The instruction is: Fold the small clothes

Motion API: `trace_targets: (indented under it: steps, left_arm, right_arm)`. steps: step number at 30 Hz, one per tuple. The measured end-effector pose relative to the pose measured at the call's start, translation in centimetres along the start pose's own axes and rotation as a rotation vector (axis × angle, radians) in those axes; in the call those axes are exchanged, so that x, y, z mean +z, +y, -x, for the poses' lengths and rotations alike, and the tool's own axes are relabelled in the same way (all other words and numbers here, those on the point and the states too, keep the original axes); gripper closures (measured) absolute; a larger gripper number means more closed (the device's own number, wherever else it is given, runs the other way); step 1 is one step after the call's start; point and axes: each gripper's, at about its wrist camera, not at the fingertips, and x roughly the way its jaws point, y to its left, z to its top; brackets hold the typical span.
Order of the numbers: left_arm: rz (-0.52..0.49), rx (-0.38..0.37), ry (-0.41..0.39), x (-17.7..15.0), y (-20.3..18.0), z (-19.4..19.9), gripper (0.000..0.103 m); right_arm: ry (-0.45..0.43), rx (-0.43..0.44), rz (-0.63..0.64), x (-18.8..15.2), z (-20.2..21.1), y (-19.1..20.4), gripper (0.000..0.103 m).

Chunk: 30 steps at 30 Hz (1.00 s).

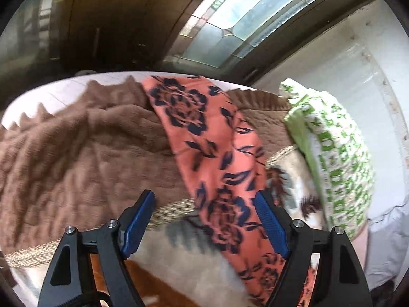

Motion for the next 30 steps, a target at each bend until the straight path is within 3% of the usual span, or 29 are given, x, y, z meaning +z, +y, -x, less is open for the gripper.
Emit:
trace_targets:
  steps: [2, 4, 8, 12, 16, 17, 18, 19, 20, 22, 26, 30]
  left_arm:
    - [0.0, -0.021, -0.007, -0.2, -0.5, -0.3, 0.025]
    - [0.008, -0.039, 0.003, -0.3, -0.6, -0.7, 0.035]
    - [0.015, -0.035, -0.014, -0.2, -1.1, -1.4, 0.036]
    - [0.087, -0.089, -0.007, 1.5, -0.1, -3.4, 0.036]
    - [0.121, -0.14, -0.025, 2.9, 0.2, -4.0, 0.036]
    - [0.127, -0.147, -0.032, 3.1, 0.3, -4.2, 0.043]
    - [0.134, -0.148, -0.036, 3.2, 0.5, -4.5, 0.05]
    - [0.145, -0.144, -0.037, 3.3, 0.8, -4.7, 0.066]
    - [0.165, -0.153, -0.038, 3.3, 1.2, -5.0, 0.084]
    - [0.19, -0.167, -0.037, 3.1, 1.8, -5.3, 0.099]
    - [0.089, -0.161, -0.085, 2.5, -0.5, -3.9, 0.099]
    - [-0.083, -0.231, -0.152, 0.3, -6.7, -0.5, 0.099]
  right_arm:
    - [-0.012, -0.003, 0.034, 0.2, 0.1, -0.1, 0.034]
    - [-0.017, 0.008, 0.047, 0.3, 0.0, -0.3, 0.034]
    - [-0.028, 0.033, 0.044, 0.5, -0.2, -1.2, 0.035]
    - [-0.017, 0.046, 0.037, 0.5, -1.0, -2.0, 0.037]
    - [-0.013, 0.056, 0.028, 0.8, -1.6, -2.4, 0.045]
    - [-0.014, 0.058, 0.034, 0.8, -1.7, -2.3, 0.049]
    - [-0.013, 0.056, 0.045, 0.9, -1.8, -2.1, 0.059]
    - [-0.012, 0.053, 0.048, 1.0, -1.9, -2.0, 0.066]
    - [-0.011, 0.054, 0.045, 1.0, -2.1, -2.0, 0.066]
    - [-0.017, 0.053, 0.04, 1.1, -2.2, -2.0, 0.072]
    - [-0.052, 0.047, 0.043, 1.6, -1.7, -1.8, 0.077]
    - [-0.098, 0.063, 0.029, 2.3, -0.4, -1.5, 0.077]
